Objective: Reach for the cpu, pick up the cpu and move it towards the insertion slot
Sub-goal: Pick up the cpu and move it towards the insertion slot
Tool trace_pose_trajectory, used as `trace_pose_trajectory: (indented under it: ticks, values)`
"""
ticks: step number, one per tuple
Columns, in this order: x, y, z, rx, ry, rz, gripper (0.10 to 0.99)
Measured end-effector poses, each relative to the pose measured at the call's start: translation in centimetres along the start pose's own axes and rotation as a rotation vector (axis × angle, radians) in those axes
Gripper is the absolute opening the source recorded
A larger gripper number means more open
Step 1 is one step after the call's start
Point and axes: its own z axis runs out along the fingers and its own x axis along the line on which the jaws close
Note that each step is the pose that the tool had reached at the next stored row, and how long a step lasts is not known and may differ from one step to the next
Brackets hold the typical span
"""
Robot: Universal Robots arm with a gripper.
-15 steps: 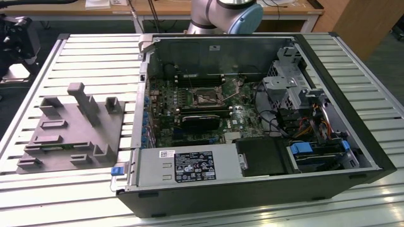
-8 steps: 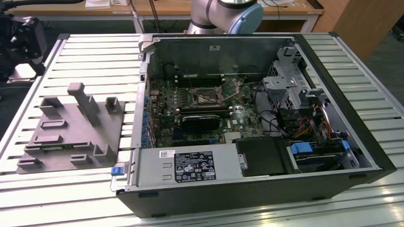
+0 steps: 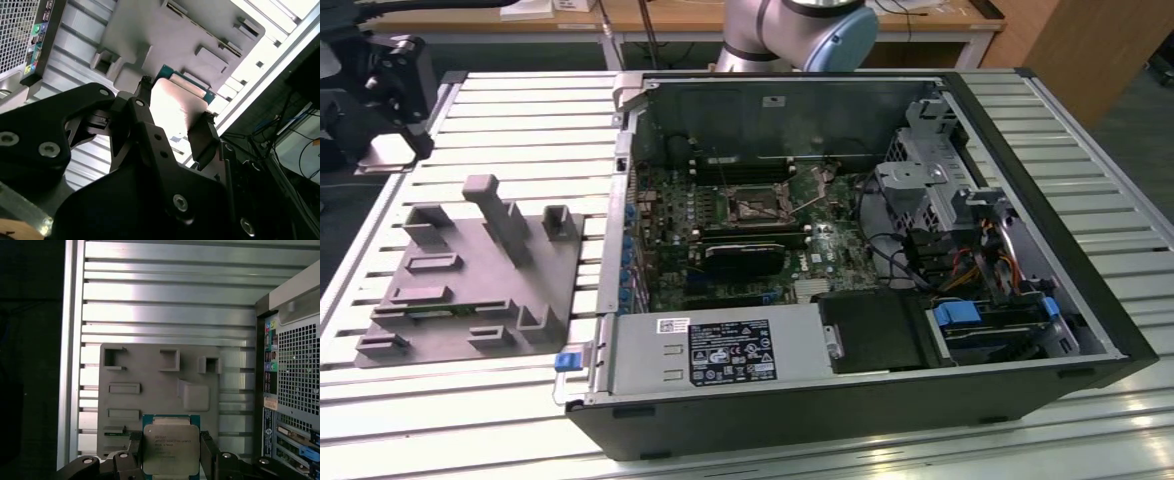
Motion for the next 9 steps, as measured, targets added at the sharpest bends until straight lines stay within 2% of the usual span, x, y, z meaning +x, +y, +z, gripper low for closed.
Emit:
trace_pose_trajectory:
  ticks: [9]
  values:
    - [-2.03,-0.01,0.04,0.0,0.0,0.0,0.541]
